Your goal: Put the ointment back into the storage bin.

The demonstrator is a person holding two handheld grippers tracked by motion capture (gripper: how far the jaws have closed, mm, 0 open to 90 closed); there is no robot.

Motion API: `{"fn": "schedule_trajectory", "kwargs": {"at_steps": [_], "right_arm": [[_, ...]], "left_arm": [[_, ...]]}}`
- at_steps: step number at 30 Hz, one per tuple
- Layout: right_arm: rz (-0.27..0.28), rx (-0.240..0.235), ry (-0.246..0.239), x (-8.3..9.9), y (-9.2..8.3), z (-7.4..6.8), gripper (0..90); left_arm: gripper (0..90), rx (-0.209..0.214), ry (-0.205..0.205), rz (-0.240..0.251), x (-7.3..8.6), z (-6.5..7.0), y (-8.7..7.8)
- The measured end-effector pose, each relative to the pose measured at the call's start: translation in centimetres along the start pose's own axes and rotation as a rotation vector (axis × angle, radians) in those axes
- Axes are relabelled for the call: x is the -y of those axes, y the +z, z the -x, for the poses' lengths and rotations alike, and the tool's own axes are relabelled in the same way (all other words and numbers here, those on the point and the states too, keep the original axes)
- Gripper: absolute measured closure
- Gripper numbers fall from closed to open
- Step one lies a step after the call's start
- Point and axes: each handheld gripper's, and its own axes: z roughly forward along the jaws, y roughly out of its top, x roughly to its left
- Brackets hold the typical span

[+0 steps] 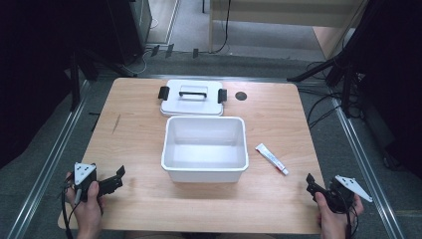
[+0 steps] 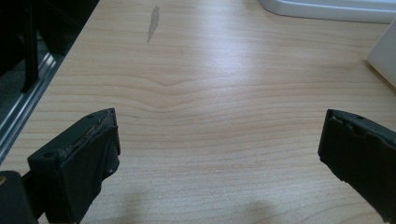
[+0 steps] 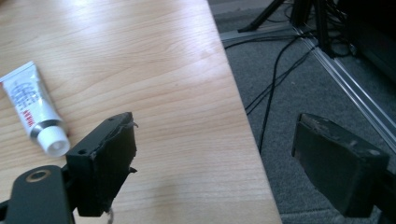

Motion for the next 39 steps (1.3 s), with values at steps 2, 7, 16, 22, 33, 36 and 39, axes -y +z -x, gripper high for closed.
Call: {"fn": "schedule_trajectory", "kwargs": {"at_steps": [2, 7, 16, 22, 33, 36, 39], "right_arm": [[0.008, 0.025, -0.044, 0.1, -0.1, -0.4, 17.0], [-0.031, -0.006, -0.149, -0.2, -0.3, -1.3, 22.5], [-0.136, -0.147, -0.226, -3.3, -1.7, -1.9, 41.6], [-0.38, -0.167, -0.425, -5.4, -0.8, -4.6, 40.5], [-0.651, -0.197, -0.611, -7.3, 1.4, -7.9, 40.8], [-0.713, -0.189, -0.662, -7.7, 2.2, -8.9, 40.0], [-0.743, -0.182, -0.689, -8.2, 2.9, -9.8, 39.1]], "left_arm": [[0.0, -0.001, 0.003, 0.0, 0.0, 0.0, 0.0], [0.0, 0.002, -0.012, 0.011, 0.0, -0.1, -0.1], [0.0, 0.009, -0.007, 0.015, 0.1, -0.1, -0.1], [0.0, 0.012, -0.005, 0.014, 0.1, -0.1, -0.1], [0.0, 0.022, -0.014, 0.013, 0.1, -0.1, -0.1], [0.0, 0.023, -0.014, 0.013, 0.1, -0.1, -0.1], [0.0, 0.022, -0.014, 0.011, 0.1, -0.1, -0.1]]}}
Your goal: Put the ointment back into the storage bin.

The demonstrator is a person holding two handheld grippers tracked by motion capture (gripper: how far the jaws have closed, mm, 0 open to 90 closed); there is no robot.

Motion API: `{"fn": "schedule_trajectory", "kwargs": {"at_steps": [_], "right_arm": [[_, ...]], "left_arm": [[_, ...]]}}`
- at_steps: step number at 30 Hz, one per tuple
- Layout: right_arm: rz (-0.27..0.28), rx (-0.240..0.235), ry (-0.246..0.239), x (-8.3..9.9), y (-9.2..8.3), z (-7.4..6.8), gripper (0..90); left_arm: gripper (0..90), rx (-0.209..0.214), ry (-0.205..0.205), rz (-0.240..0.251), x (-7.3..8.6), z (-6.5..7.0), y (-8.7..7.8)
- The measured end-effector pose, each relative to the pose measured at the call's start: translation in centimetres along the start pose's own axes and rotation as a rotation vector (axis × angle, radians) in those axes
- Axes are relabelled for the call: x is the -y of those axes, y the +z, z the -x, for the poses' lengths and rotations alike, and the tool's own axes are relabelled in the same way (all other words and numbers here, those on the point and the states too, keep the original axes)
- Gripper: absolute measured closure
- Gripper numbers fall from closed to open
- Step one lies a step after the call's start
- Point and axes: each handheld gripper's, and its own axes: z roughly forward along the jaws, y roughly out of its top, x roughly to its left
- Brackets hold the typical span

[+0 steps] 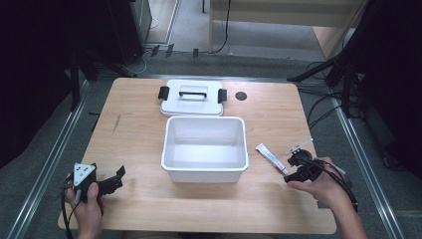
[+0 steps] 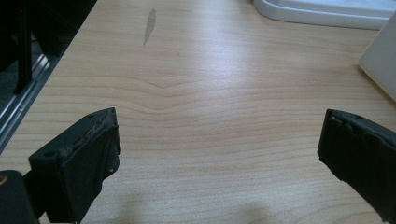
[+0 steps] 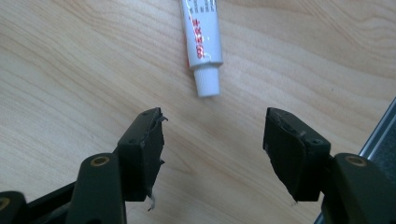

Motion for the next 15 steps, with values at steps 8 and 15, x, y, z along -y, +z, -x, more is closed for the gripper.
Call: {"fn": "schedule_trajectory", "kwargs": {"at_steps": [8, 15], "right_arm": [[-0.089, -0.058, -0.049, -2.9, 0.5, 0.4, 42.6], [-0.145, -0.073, -0.101, -4.2, 1.3, 0.1, 44.6]], "left_arm": [[4.5, -0.004, 0.006, -0.008, 0.0, 0.0, 0.1], [5.8, -0.009, 0.017, -0.008, 0.0, 0.2, 0.1]]}}
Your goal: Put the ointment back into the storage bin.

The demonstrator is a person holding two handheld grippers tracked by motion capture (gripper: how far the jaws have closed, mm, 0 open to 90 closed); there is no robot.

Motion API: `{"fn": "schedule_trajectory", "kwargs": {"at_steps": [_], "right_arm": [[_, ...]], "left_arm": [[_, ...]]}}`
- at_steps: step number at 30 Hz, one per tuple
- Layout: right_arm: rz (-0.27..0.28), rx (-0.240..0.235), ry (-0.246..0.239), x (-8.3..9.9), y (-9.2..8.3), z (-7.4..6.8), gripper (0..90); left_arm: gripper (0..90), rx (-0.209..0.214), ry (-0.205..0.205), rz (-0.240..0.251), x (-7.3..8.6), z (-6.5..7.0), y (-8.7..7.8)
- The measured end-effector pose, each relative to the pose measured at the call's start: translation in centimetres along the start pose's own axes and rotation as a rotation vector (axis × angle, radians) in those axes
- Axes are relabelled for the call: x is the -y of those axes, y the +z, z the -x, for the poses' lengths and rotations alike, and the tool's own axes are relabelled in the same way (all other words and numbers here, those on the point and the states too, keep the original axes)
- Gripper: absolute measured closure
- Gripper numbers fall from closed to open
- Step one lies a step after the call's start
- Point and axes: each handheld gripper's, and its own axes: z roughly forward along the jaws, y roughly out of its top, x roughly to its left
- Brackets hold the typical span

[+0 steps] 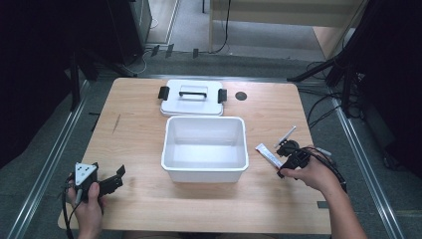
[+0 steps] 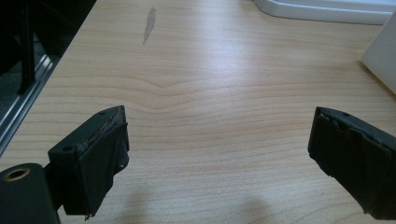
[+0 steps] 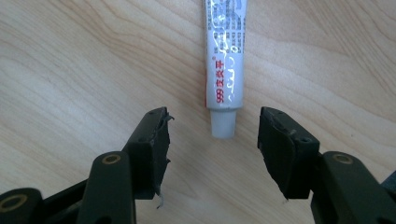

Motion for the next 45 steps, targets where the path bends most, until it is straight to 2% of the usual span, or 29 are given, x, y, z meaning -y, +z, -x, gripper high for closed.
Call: {"fn": "schedule_trajectory", "kwargs": {"at_steps": [2, 6, 9, 14, 16, 18, 26, 33, 39, 40, 42, 45], "right_arm": [[-0.007, -0.002, -0.01, -0.4, 0.3, -0.1, 43.2], [-0.026, -0.003, 0.005, -1.1, 0.7, -0.1, 43.0], [-0.03, -0.005, -0.014, -1.5, 1.0, 0.0, 44.2], [-0.049, -0.006, -0.029, -2.1, 1.6, -0.2, 53.0], [-0.045, -0.005, -0.035, -2.2, 1.6, -0.2, 53.8], [-0.048, -0.003, -0.033, -2.4, 1.8, -0.2, 58.2], [-0.055, -0.021, -0.031, -2.8, 1.9, 0.0, 59.4], [-0.054, -0.025, -0.009, -3.5, 2.2, 0.0, 57.0], [-0.058, -0.019, 0.017, -4.0, 2.4, 0.1, 63.9], [-0.036, -0.014, 0.027, -4.1, 2.4, 0.3, 68.5], [-0.041, -0.018, 0.038, -4.1, 2.4, 0.3, 70.4], [-0.033, -0.023, 0.03, -4.0, 2.4, 0.3, 71.2]], "left_arm": [[6.0, 0.0, -0.001, 0.001, 0.0, 0.0, 0.0], [6.2, 0.0, 0.0, 0.001, 0.0, 0.0, 0.0], [6.3, 0.001, 0.0, 0.001, 0.0, 0.0, 0.0], [7.6, 0.009, 0.002, 0.006, 0.0, 0.1, 0.0], [8.3, 0.008, 0.006, 0.006, 0.0, 0.1, 0.0], [14.0, 0.001, 0.01, 0.006, 0.0, 0.1, 0.0], [13.9, -0.001, 0.015, 0.004, 0.0, 0.2, 0.0], [14.0, -0.002, 0.015, 0.005, 0.0, 0.2, 0.0], [14.0, -0.001, 0.015, 0.004, 0.0, 0.2, 0.0], [14.0, 0.0, 0.014, 0.005, 0.0, 0.2, 0.0], [14.0, 0.001, 0.013, 0.005, 0.0, 0.2, 0.0], [14.0, 0.0, 0.014, 0.004, 0.0, 0.2, 0.0]]}}
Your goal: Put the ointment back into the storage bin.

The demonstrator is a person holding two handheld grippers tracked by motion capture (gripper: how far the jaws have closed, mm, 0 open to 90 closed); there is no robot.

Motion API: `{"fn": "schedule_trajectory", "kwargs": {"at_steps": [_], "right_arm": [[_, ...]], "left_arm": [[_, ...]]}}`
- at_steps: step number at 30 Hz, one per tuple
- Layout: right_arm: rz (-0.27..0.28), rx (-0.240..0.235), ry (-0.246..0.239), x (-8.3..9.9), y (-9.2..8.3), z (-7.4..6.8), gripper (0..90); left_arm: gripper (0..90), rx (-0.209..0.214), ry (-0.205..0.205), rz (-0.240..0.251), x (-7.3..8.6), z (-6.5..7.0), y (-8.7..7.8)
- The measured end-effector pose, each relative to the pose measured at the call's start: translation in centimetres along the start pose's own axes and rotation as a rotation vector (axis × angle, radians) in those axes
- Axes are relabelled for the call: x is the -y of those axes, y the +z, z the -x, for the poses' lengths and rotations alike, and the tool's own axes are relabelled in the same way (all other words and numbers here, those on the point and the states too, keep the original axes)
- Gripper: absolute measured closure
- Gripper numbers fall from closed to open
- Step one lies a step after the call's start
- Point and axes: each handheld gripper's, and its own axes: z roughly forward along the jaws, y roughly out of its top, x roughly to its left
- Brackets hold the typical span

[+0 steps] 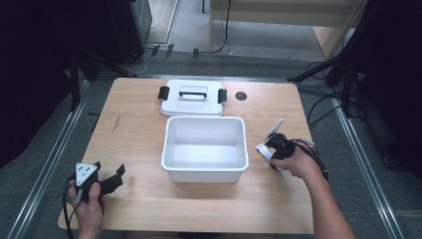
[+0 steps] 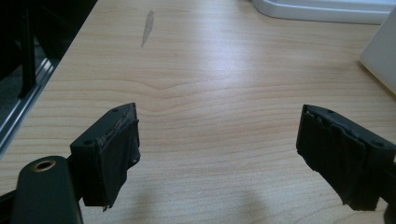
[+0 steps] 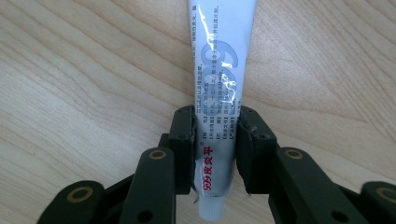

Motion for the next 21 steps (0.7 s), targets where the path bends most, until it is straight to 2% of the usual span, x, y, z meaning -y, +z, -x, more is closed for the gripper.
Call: {"fn": "schedule_trajectory", "kwargs": {"at_steps": [1, 3, 9, 11, 16, 21], "right_arm": [[0.005, -0.002, 0.025, 0.1, 0.0, 0.0, 71.9], [0.005, -0.007, 0.037, 0.2, 0.0, 0.1, 72.1], [-0.001, -0.009, 0.052, 0.3, -0.5, 0.2, 72.6], [0.005, -0.021, 0.069, 0.4, -1.0, 0.2, 72.6], [0.022, -0.018, 0.07, 0.2, -2.4, 0.3, 72.6], [0.052, -0.03, 0.064, -0.3, -5.0, 0.0, 72.6]], "left_arm": [[14.0, 0.0, 0.0, 0.0, 0.0, 0.0, 0.0], [14.0, 0.0, -0.001, 0.001, 0.0, 0.0, 0.0], [14.0, -0.002, 0.001, -0.001, 0.0, 0.0, 0.0], [14.0, -0.001, 0.001, 0.0, 0.0, 0.0, 0.0], [14.1, -0.002, 0.001, 0.0, 0.0, 0.0, 0.0], [14.1, -0.001, 0.0, -0.001, 0.0, 0.0, 0.0]]}}
